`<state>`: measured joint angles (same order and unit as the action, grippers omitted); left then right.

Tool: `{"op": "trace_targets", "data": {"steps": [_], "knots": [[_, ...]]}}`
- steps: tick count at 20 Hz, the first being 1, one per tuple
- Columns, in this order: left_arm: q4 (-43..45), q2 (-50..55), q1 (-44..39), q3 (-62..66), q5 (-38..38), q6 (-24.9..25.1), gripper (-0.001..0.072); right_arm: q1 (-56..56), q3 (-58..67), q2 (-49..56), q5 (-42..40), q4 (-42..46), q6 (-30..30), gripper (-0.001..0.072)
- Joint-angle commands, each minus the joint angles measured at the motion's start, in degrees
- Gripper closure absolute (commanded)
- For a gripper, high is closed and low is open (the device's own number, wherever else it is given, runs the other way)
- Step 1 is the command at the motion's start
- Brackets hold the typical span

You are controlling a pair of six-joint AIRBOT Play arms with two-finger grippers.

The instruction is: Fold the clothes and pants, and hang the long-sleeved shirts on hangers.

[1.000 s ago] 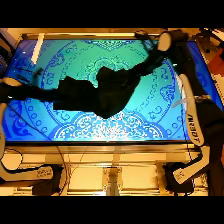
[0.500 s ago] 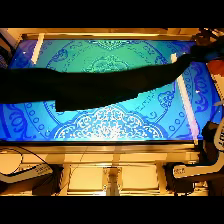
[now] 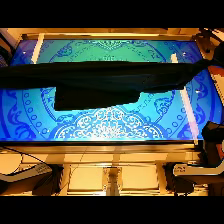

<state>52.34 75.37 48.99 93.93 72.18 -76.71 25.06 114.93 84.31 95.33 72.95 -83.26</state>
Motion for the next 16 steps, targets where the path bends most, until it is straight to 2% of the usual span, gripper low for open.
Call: {"op": "trace_targets", "data": {"steps": [1, 4, 5, 7, 8, 9, 11, 12, 14, 16], "knots": [[2.78, 1.55, -1.90, 0.09, 0.68, -1.44, 0.0684, -0.20, -1.97, 1.53, 3.76, -0.63, -1.79, 0.0689], [2.32, 5.09, -5.51, 0.09, 0.46, -5.40, 0.0683, -2.10, -1.97, 5.25, 2.93, -4.33, -3.80, 0.0689], [0.15, 6.64, -7.04, 0.11, -1.22, -5.62, 0.0683, -2.84, -1.88, 6.71, 0.13, -6.95, -4.50, 0.0689], [-9.44, 9.51, -9.64, 0.68, -7.04, -5.38, 0.0683, -4.07, -0.33, 10.14, -8.96, -13.97, -5.90, 0.0689], [-15.13, 10.91, -10.71, 1.84, -9.66, -4.02, 0.0683, -4.15, 1.29, 11.69, -13.25, -17.97, -5.51, 0.0689], [-21.00, 12.37, -11.65, 3.76, -11.41, -0.31, 0.0683, -4.13, 3.04, 12.76, -17.92, -22.75, -3.21, 0.0689], [-28.89, 14.73, -12.68, 8.33, -10.56, 5.97, 0.0683, -3.89, 4.35, 12.44, -27.21, -28.74, 0.55, 0.0689], [-29.70, 15.13, -12.81, 9.49, -8.81, 8.61, 0.0683, -3.63, 4.42, 11.82, -29.44, -29.11, 2.01, 0.0689], [-25.22, 15.23, -12.63, 9.51, -1.33, 13.62, 0.0683, -3.13, 4.17, 11.39, -24.00, -25.16, 4.63, 0.0689], [-12.68, 15.47, -12.35, 9.01, 7.54, 14.32, 0.0683, -3.26, 1.20, 11.39, -13.92, -15.63, 7.74, 0.0689]]}}
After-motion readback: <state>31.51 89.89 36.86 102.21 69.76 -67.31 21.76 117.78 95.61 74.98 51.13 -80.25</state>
